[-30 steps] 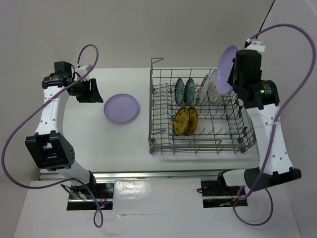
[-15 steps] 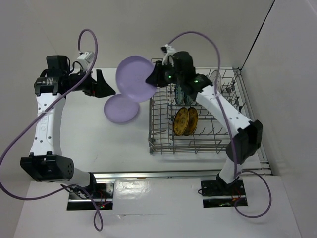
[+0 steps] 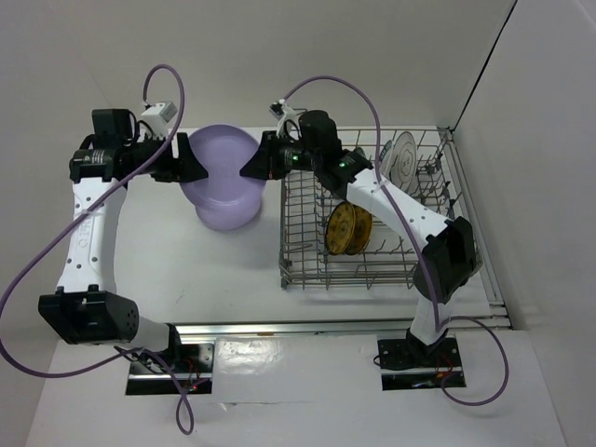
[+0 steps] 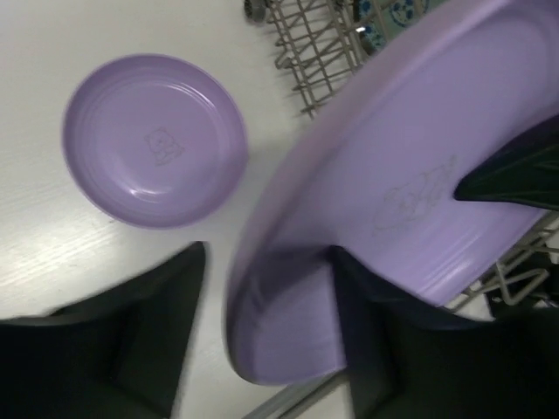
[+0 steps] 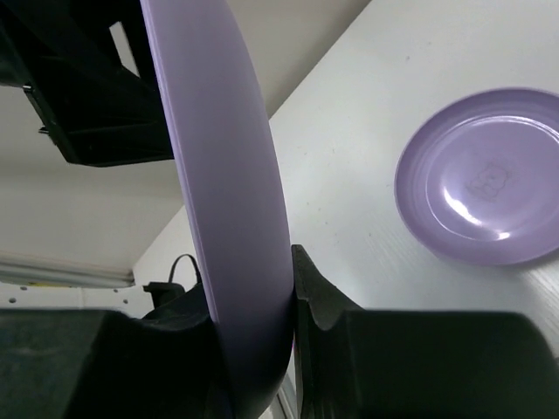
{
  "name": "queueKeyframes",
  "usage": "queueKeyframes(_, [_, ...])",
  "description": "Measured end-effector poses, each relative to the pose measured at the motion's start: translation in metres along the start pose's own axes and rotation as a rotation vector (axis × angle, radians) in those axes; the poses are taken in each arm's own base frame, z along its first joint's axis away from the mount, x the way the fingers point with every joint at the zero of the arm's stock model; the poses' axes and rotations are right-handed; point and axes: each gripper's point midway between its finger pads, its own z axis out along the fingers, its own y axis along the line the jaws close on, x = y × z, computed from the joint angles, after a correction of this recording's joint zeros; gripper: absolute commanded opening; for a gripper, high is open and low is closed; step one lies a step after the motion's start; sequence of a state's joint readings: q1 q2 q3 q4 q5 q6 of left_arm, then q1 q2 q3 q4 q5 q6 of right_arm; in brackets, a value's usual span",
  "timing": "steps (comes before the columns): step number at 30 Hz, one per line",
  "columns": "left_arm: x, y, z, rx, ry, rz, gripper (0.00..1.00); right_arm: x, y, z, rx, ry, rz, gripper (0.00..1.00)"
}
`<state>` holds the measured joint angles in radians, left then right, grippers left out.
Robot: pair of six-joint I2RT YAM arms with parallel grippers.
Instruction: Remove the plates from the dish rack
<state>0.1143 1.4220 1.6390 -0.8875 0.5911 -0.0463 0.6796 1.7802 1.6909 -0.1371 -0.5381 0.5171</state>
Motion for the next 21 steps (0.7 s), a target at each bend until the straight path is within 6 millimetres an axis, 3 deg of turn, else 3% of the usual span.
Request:
queueKeyframes(1, [0.002, -0.001, 0.001, 0.005, 0.005, -0.007, 0.31, 0.003, -0.002, 0.001, 0.002, 0.006, 0.014, 0.00])
queueKeyframes(4, [0.006, -0.011, -0.003, 0.062, 0.019, -0.040, 0.00, 0.005, -0.012, 0.000, 0.037, 0.009, 0.018, 0.01])
queueKeyframes(7, [0.005, -0.014, -0.007, 0.071, 0.019, -0.035, 0.00, 0.005, -0.014, 0.000, 0.029, 0.014, 0.021, 0.18])
queueKeyframes(11, [0.003, -0.015, -0.015, 0.108, 0.008, -0.062, 0.00, 0.000, -0.010, 0.000, 0.046, 0.002, 0.003, 0.55])
queueKeyframes(12, [0.003, -0.015, -0.016, 0.115, 0.008, -0.074, 0.00, -0.002, -0.009, 0.001, 0.062, -0.007, -0.004, 0.69])
queueKeyframes(16, [0.000, 0.004, -0.014, 0.079, 0.007, -0.137, 0.00, -0.010, -0.012, -0.001, 0.152, -0.028, -0.046, 0.85])
queueKeyframes(21, [0.001, 0.049, 0.005, -0.001, 0.024, -0.245, 0.00, -0.034, -0.027, -0.026, 0.359, -0.098, -0.105, 0.85])
